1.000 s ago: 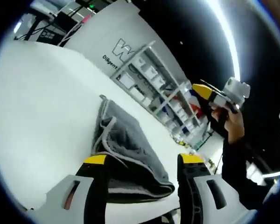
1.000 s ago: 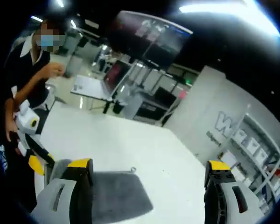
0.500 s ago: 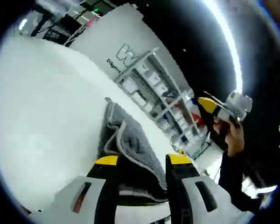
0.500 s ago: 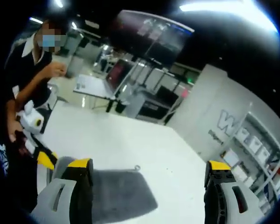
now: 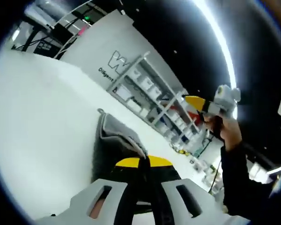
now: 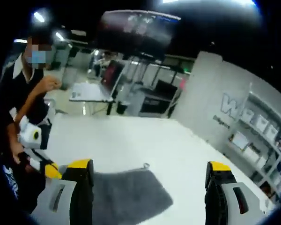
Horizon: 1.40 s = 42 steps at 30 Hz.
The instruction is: Open the folded towel by lifting each exposed corner and separating the folded layers until the towel lies flat within the target outline without major curled edges
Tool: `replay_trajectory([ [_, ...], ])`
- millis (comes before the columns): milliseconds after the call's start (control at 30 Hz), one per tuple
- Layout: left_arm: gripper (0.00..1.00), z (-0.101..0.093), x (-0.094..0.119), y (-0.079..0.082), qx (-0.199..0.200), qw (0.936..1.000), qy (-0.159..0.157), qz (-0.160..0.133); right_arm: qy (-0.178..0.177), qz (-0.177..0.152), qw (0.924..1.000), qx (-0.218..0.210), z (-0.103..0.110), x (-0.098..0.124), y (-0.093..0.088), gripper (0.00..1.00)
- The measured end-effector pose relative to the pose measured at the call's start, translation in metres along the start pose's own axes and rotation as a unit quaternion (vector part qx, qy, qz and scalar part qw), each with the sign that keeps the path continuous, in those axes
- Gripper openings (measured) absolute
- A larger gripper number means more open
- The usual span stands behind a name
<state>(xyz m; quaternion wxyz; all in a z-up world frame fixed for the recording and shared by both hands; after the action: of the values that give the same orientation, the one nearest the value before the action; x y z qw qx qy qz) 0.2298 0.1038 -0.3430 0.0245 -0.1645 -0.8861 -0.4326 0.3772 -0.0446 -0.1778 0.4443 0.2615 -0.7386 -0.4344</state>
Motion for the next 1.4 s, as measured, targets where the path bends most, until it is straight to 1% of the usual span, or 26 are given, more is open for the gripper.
replay_trajectory([
  [33,0.03,-0.003,-0.001,-0.001,-0.01,0.9999,-0.007,0.0,-0.004,0.002,1.0,0.001,-0.002,-0.001,0.001,1.0],
  [67,0.03,-0.005,-0.001,-0.001,-0.017,0.9998,-0.013,0.002,-0.006,0.002,1.0,-0.003,-0.008,-0.003,0.005,1.0],
  [100,0.03,-0.011,-0.003,-0.004,-0.055,0.998,-0.031,0.009,-0.011,0.003,0.9999,-0.006,-0.013,-0.008,0.009,1.0],
  [133,0.03,-0.016,-0.005,-0.004,-0.087,0.9956,-0.034,0.004,-0.018,0.011,0.9998,-0.003,-0.015,-0.013,0.01,1.0],
  [167,0.03,-0.021,-0.006,-0.002,-0.108,0.9933,-0.04,-0.006,-0.027,0.035,0.999,0.0,-0.02,-0.017,0.008,1.0],
  [233,0.03,-0.029,-0.008,0.0,-0.131,0.9901,-0.051,-0.009,-0.031,0.05,0.9982,-0.012,-0.027,-0.033,0.007,1.0],
  [300,0.03,-0.037,-0.008,0.003,-0.153,0.9859,-0.066,-0.016,-0.026,0.078,0.9963,-0.023,-0.027,-0.049,0.0,1.0],
  [333,0.03,-0.042,-0.008,0.003,-0.161,0.9843,-0.072,-0.016,-0.027,0.089,0.9954,-0.021,-0.027,-0.06,-0.002,1.0],
  [400,0.03,-0.045,-0.008,0.0,-0.166,0.9829,-0.078,-0.013,-0.038,0.138,0.9895,-0.014,-0.031,-0.082,-0.01,1.0],
  [433,0.03,-0.046,-0.008,-0.001,-0.17,0.9821,-0.081,-0.011,-0.039,0.143,0.9889,-0.014,-0.031,-0.085,-0.011,1.0],
  [467,0.03,-0.047,-0.009,-0.004,-0.174,0.9811,-0.084,-0.006,-0.036,0.147,0.9882,-0.023,-0.03,-0.099,-0.012,1.0],
  [567,0.03,-0.046,-0.011,-0.009,-0.176,0.9802,-0.091,0.003,-0.032,0.171,0.9844,-0.026,-0.028,-0.121,-0.015,1.0],
  [667,0.03,-0.046,-0.01,-0.01,-0.182,0.9787,-0.095,0.008,-0.033,0.195,0.9801,-0.021,-0.024,-0.138,-0.016,1.0],
  [767,0.03,-0.046,-0.009,-0.011,-0.183,0.9779,-0.101,0.013,-0.032,0.209,0.9769,-0.032,-0.02,-0.154,-0.018,1.0],
  [833,0.03,-0.046,-0.01,-0.011,-0.183,0.9774,-0.104,0.015,-0.033,0.22,0.9742,-0.04,-0.017,-0.165,-0.021,0.99],
  [867,0.03,-0.048,-0.01,-0.012,-0.183,0.9773,-0.106,0.016,-0.035,0.232,0.9713,-0.04,-0.018,-0.17,-0.026,0.97],
  [900,0.03,-0.048,-0.01,-0.012,-0.182,0.9772,-0.108,0.017,-0.034,0.238,0.97,-0.038,-0.017,-0.171,-0.028,0.93],
  [933,0.03,-0.051,-0.011,-0.014,-0.182,0.9764,-0.114,0.021,-0.03,0.265,0.9631,-0.036,-0.015,-0.177,-0.038,0.91],
  [967,0.03,-0.053,-0.011,-0.014,-0.183,0.9758,-0.118,0.021,-0.026,0.275,0.9603,-0.04,-0.014,-0.182,-0.046,0.89],
  [1067,0.03,-0.057,-0.011,-0.015,-0.187,0.9739,-0.126,0.023,-0.027,0.28,0.9586,-0.047,-0.016,-0.188,-0.056,0.9],
  [1133,0.03,-0.058,-0.011,-0.015,-0.188,0.9733,-0.129,0.024,-0.023,0.291,0.9546,-0.059,-0.018,-0.19,-0.065,0.89],
  [1233,0.03,-0.06,-0.011,-0.019,-0.192,0.9719,-0.134,0.029,-0.033,0.296,0.952,-0.071,-0.025,-0.192,-0.074,0.88],
  [1267,0.03,-0.06,-0.011,-0.02,-0.193,0.9715,-0.135,0.03,-0.036,0.304,0.949,-0.075,-0.027,-0.192,-0.079,0.86],
  [1300,0.03,-0.061,-0.012,-0.02,-0.194,0.9713,-0.135,0.03,-0.034,0.318,0.9442,-0.078,-0.031,-0.195,-0.085,0.82],
  [1333,0.03,-0.062,-0.013,-0.021,-0.192,0.9716,-0.135,0.031,-0.041,0.328,0.9404,-0.082,-0.035,-0.195,-0.088,0.76],
  [1400,0.03,-0.067,-0.014,-0.022,-0.193,0.9711,-0.137,0.029,-0.045,0.327,0.9401,-0.086,-0.043,-0.199,-0.087,0.64],
])
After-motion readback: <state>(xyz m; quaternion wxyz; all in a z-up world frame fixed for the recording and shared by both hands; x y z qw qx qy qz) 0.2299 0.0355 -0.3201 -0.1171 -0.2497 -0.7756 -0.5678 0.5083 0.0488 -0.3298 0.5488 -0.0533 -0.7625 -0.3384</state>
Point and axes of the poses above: the point that each gripper's makers call its tool centre point, and the gripper's own axes: x roughly backward along the fingers, z roughly to its left, y roughly out of its top, the point moved 5 cm from there along x, roughly backward along the fingers, and after that the axes turned 15 degrees about y, right-handed, at the moved point
